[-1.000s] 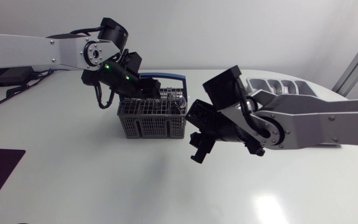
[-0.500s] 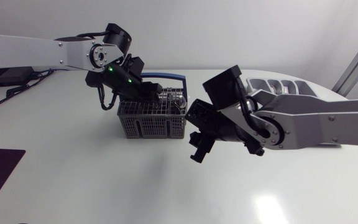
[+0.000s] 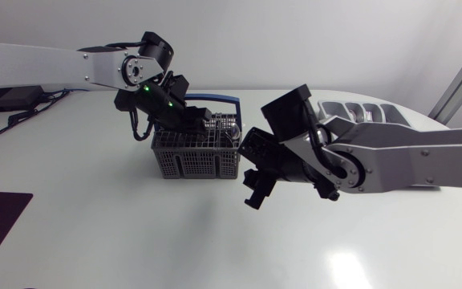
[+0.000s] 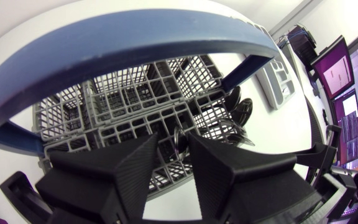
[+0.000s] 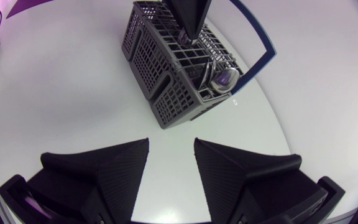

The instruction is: Unload the cutlery basket into the drawer organizer.

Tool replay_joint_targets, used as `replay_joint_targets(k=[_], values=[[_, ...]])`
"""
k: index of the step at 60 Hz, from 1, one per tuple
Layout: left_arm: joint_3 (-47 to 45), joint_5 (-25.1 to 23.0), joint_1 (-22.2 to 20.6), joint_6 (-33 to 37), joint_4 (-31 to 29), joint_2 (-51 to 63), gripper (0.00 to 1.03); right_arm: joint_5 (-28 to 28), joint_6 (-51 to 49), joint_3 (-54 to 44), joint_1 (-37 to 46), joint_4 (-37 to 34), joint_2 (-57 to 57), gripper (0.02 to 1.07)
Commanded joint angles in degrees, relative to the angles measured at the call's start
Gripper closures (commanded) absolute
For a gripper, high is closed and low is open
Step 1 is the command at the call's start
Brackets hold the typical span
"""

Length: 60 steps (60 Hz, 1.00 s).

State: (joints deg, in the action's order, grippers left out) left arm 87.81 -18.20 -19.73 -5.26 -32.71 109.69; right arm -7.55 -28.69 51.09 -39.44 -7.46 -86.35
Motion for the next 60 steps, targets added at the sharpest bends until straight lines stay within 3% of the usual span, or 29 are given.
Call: replay_joint_targets(k=[1, 17, 22, 32, 44, 60], values=[[1.8, -0.8, -0.3, 1.1, -0.8, 1.2, 0.75, -0.2, 0.8, -1.3, -0.2, 0.7, -1.0, 0.51], [2.0, -2.0, -0.2, 1.1, -1.3, 1.5, 0.75, -0.2, 0.8, -1.3, -0.3, 0.8, -1.0, 0.51], [2.2, -2.7, 0.0, 1.1, -1.5, 1.7, 0.82, -0.2, 0.8, -1.3, -0.2, 0.9, -1.0, 0.51], [2.3, -4.0, 0.2, 1.1, -2.3, 1.8, 0.83, -0.2, 0.7, -1.7, -0.3, 1.3, -1.0, 0.51], [2.5, -5.8, 0.8, 0.3, -2.3, 1.8, 0.99, -0.2, 0.7, -2.0, -0.2, 1.5, -0.9, 0.51], [2.9, -9.6, 1.6, -0.7, -2.9, 2.0, 0.99, -0.2, 0.4, -2.3, -0.1, 1.6, -0.9, 0.51]])
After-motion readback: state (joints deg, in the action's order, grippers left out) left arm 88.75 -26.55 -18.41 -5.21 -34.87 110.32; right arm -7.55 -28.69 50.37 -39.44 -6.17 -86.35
